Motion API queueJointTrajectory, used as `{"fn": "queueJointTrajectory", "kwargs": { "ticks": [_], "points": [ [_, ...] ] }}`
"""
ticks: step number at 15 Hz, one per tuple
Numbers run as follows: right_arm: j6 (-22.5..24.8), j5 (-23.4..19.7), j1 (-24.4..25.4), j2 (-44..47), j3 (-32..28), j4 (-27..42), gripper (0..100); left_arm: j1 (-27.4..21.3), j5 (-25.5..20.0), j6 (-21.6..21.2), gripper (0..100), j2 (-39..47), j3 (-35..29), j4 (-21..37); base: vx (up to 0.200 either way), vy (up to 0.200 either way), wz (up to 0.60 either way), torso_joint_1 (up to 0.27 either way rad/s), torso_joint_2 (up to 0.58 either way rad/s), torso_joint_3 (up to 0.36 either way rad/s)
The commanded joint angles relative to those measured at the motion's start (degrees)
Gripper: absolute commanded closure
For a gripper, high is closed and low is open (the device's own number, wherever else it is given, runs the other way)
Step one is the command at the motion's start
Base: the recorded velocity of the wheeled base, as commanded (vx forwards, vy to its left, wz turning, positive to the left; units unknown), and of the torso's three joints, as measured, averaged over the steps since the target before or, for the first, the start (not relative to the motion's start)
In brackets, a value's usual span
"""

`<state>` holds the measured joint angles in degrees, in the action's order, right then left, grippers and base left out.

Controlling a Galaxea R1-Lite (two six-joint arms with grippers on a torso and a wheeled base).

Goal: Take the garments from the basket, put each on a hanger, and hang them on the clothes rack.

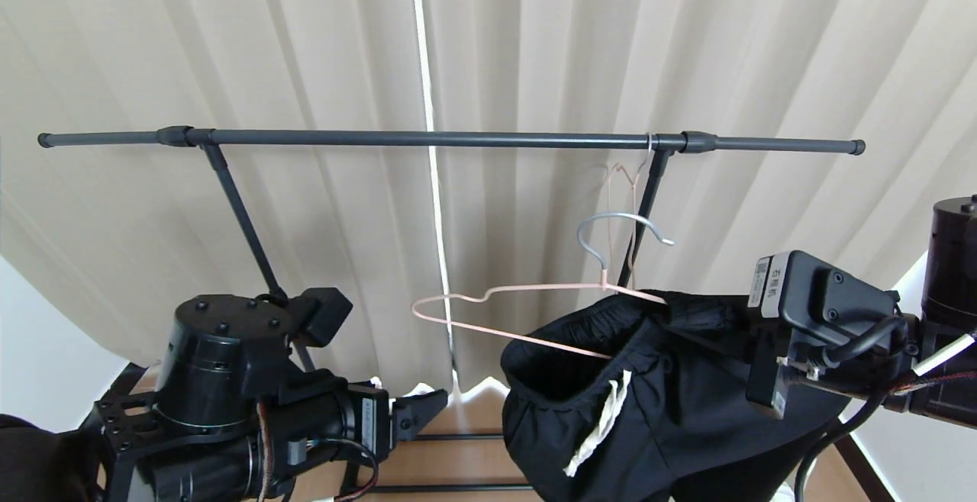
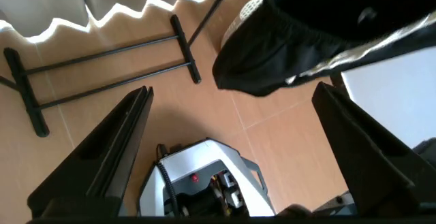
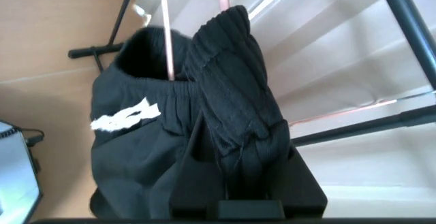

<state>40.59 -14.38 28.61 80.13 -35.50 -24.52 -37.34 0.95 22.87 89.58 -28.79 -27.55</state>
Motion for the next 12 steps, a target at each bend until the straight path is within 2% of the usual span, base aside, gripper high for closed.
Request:
{"fn": "queueJointTrajectory", "kwargs": {
  "ticks": [1,2,3,6,10,12],
  "points": [
    [-2.19,-0.03,0.04,2.4,2.72,-3.35,100,-3.97,4.85,5.08,0,5.78,-6.8,5.05,0.0,0.0,0.0,0.0,0.0,0.0],
    [-2.71,0.15,0.04,3.46,2.89,-6.33,100,-5.73,7.75,8.07,0,8.77,-11.02,8.92,0.0,0.0,0.0,0.0,0.0,0.0],
    [-3.07,0.15,0.04,3.63,2.8,-7.56,100,-6.78,8.8,9.21,0,10.09,-12.95,10.24,0.0,0.0,0.0,0.0,0.0,0.0],
    [-5.97,0.23,0.04,3.72,2.19,-9.5,100,-11.0,13.38,12.29,0,15.8,-18.49,11.64,0.0,0.0,0.0,0.0,0.0,0.0],
    [-6.05,0.23,0.04,3.1,2.36,-9.67,100,-10.91,14.69,13.87,0,20.81,-23.68,11.64,0.0,0.0,0.0,0.0,0.0,0.0],
    [-6.05,0.23,0.04,3.02,2.45,-9.67,100,-10.03,17.33,14.4,0,23.71,-26.84,11.64,0.0,0.0,0.0,0.0,0.0,0.0]
  ]
}}
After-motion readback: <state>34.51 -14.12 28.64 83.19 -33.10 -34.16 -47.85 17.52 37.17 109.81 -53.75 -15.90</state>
